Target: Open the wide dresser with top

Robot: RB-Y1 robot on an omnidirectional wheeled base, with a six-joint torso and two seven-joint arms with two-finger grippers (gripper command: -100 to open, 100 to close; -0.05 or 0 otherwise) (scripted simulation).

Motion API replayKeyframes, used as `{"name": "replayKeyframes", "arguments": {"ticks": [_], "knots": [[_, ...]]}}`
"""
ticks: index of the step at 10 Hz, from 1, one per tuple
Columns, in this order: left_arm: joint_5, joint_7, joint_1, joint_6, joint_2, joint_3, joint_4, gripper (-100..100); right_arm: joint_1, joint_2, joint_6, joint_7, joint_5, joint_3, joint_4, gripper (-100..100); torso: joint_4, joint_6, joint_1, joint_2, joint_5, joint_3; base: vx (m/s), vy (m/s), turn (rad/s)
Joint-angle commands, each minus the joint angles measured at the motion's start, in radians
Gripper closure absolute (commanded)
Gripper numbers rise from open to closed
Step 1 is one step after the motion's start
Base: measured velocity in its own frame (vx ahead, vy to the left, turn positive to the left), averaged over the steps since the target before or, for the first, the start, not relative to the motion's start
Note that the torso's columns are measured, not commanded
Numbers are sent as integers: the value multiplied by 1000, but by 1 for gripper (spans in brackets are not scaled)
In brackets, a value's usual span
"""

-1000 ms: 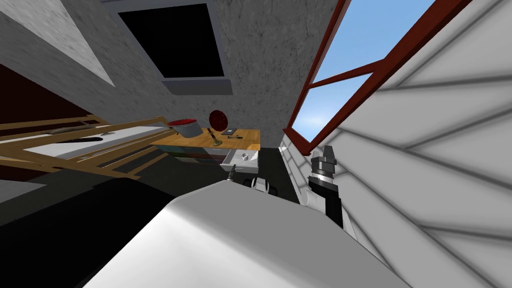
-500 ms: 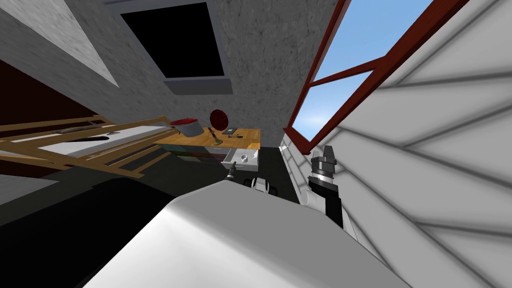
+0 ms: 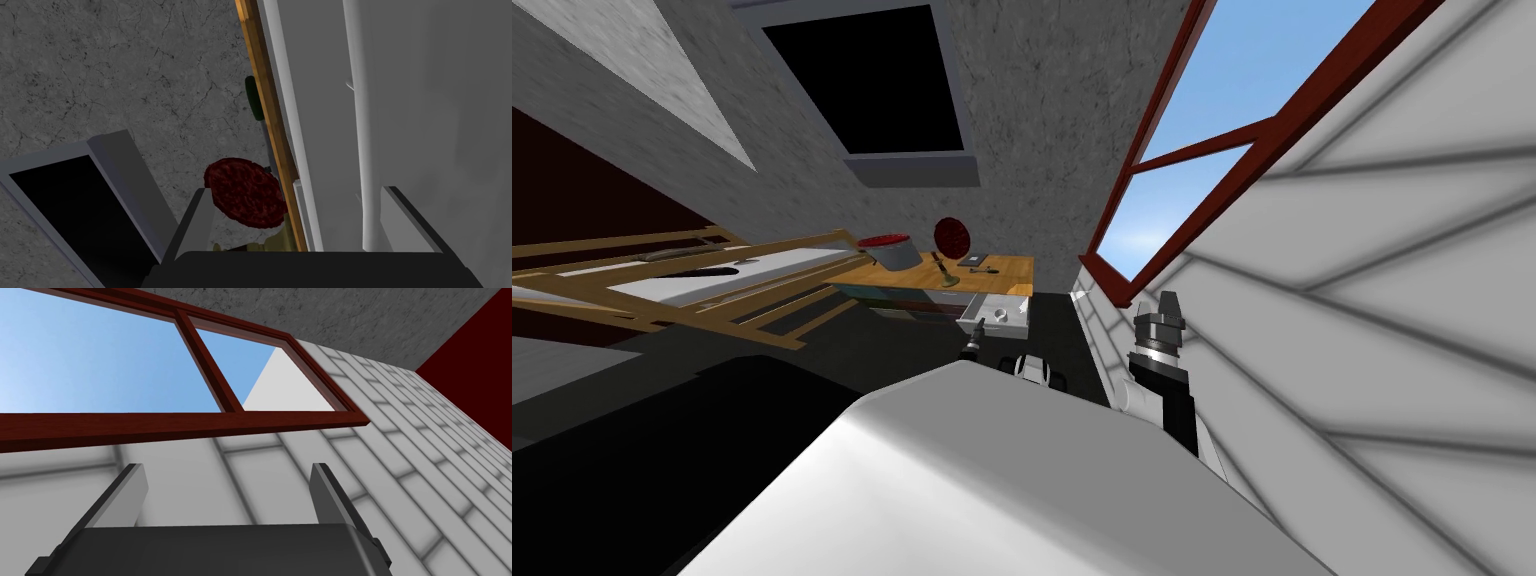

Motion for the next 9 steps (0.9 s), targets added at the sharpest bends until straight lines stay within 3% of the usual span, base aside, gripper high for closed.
{"name": "replayKeyframes", "arguments": {"ticks": [1, 3, 4, 9], "knots": [[4, 0, 1, 65, 14, 6, -75, -100, 0, 0, 0, 0, 0, 0, 0, 0, 1, 0, -1, 2, -1, 1, -41, -15, 19], [4, 4, 4, 57, 11, 2, -50, -100, 0, 0, 0, 0, 0, 0, 0, 0, 3, 0, -3, 3, -3, 1, -18, -9, 8], [4, 3, 7, 63, 10, 1, -51, 0, 0, 0, 0, 0, 0, 0, 0, 0, 1, 1, -3, 2, -1, 1, 0, 0, 0], [4, 4, 12, 71, 8, 0, -43, 0, 0, 0, 0, 0, 0, 0, 0, 0, -2, 1, 2, -2, 3, -1, 0, 0, 0]]}}
